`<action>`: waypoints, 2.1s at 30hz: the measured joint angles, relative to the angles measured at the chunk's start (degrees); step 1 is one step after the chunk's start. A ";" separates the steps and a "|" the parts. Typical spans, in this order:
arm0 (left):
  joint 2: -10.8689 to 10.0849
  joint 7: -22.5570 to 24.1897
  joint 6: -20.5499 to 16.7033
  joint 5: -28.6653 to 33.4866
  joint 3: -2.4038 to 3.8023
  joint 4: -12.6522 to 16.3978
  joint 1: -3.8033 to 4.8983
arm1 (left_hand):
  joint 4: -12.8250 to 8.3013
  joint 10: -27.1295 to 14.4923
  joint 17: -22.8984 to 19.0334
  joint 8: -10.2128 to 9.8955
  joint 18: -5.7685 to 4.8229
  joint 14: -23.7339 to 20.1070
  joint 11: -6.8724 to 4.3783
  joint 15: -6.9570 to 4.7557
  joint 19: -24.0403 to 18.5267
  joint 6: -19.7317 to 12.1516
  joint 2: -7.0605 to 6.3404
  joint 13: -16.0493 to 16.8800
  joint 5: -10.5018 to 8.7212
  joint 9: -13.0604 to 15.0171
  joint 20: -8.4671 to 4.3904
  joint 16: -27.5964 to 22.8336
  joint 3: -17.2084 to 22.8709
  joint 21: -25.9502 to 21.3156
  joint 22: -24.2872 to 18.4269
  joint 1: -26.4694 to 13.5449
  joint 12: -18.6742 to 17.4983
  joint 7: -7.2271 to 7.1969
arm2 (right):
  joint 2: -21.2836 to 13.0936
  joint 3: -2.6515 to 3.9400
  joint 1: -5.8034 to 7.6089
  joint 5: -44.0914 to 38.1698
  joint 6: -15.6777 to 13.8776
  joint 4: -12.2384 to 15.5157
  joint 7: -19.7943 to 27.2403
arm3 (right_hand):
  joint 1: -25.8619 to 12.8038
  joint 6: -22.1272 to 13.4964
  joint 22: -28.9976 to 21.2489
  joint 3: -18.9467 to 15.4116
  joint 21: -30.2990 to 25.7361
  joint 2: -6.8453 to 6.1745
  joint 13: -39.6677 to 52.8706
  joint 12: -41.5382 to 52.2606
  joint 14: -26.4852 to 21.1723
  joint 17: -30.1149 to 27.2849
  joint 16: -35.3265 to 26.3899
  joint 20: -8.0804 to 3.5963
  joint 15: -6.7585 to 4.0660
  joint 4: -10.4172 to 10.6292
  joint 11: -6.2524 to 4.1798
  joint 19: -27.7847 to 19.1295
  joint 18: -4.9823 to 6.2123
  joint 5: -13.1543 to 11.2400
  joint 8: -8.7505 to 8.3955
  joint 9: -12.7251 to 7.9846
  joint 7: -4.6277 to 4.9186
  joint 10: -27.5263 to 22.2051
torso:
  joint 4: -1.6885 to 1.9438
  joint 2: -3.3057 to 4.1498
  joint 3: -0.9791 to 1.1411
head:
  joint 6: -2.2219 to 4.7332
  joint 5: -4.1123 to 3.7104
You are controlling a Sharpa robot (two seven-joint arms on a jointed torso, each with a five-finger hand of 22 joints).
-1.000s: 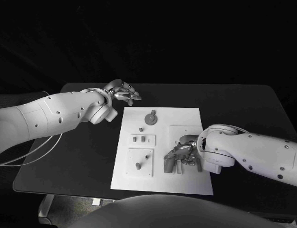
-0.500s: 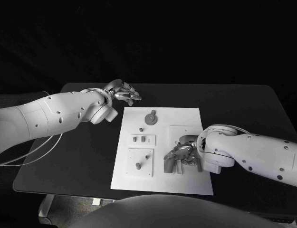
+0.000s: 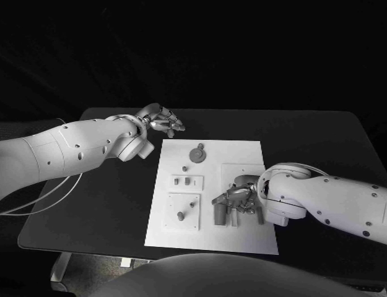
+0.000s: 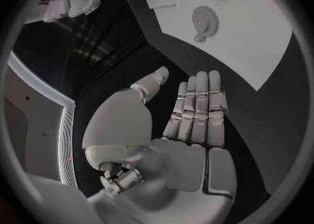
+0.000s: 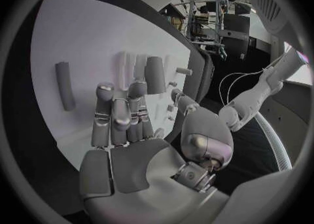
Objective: Assemble the parts on the task board
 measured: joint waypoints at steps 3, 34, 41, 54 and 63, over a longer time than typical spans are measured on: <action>-0.01 -0.04 0.01 -0.02 0.00 -0.01 0.00 | 0.00 -0.13 0.00 0.00 -0.06 0.00 0.13 0.00 0.00 0.00 0.00 -0.05 0.00 0.00 0.00 0.00 0.00 0.00 0.00 0.00 0.00 0.00 | -0.04 0.00 -0.02 -0.20 -0.22 0.09 0.18 | 0.01 -0.01 0.00 0.38 0.00 -0.45 0.00 0.00 -0.01 0.08 0.00 -0.12 0.00 0.69 0.00 0.04 0.00 0.00 -0.01 0.14 -0.01 0.00 | 0.00 -0.01 -0.01 | 0.00 0.04; -0.23 -0.36 0.27 -0.18 0.00 -0.02 0.00 | 0.11 -0.21 0.10 0.00 0.40 0.00 0.21 0.00 -0.09 0.00 0.23 -0.09 0.00 0.00 0.09 0.00 0.11 0.00 0.04 -0.23 0.00 0.00 | -3.88 0.03 -0.04 -5.57 -5.20 3.65 8.56 | 12.92 -1.88 -0.01 -3.17 0.28 6.13 0.50 0.00 0.41 0.54 0.01 0.09 0.22 -12.37 0.00 0.22 0.00 0.00 0.15 1.24 0.48 0.01 | 0.01 0.00 -0.02 | 0.00 0.30; -0.21 -0.45 0.34 -0.21 0.00 -0.03 0.00 | 0.28 -0.21 0.17 0.00 0.33 0.00 0.21 0.00 -0.09 0.00 0.23 -0.09 0.00 0.00 0.09 0.00 -0.03 0.00 0.03 -0.23 0.00 0.00 | -2.96 0.03 -0.04 -6.17 -5.52 2.79 9.07 | 14.37 -1.28 -0.02 -3.57 0.28 8.24 0.48 0.22 0.73 1.04 0.01 0.15 0.33 -13.40 0.22 0.29 -0.01 0.00 0.15 1.38 0.48 0.23 | 0.01 0.01 -0.02 | 0.00 0.40; -0.20 -0.59 0.42 -0.27 0.00 -0.05 0.00 | 0.28 -0.21 0.23 0.00 0.04 0.00 0.20 0.00 -0.09 0.00 0.23 -0.14 0.00 0.00 0.09 0.00 -0.03 0.00 0.08 -0.23 0.00 0.00 | -1.84 0.03 -0.04 -7.14 -5.36 1.10 8.55 | 13.88 -1.12 -0.02 -4.47 0.28 10.44 0.30 0.22 1.20 1.26 -0.23 0.35 0.28 -14.06 0.22 0.49 -0.01 0.00 0.15 1.37 0.33 0.23 | 0.01 0.01 -0.03 | 0.00 0.43; -0.25 -0.69 0.47 -0.29 0.00 -0.07 0.00 | 0.28 -0.20 0.29 0.00 -0.02 0.20 0.20 0.20 -0.09 0.00 0.39 -0.14 0.00 0.00 0.09 0.00 -0.03 0.00 0.07 -0.39 0.00 0.00 | -2.49 0.03 -0.04 -7.36 -5.07 1.85 8.54 | 8.63 -2.29 -0.02 -4.16 -0.41 2.81 -0.02 -0.12 -1.08 -1.97 -1.10 0.87 0.39 -8.56 0.93 -0.03 0.01 1.36 -1.18 0.68 1.03 -0.48 | 0.01 0.01 -0.03 | 0.00 0.49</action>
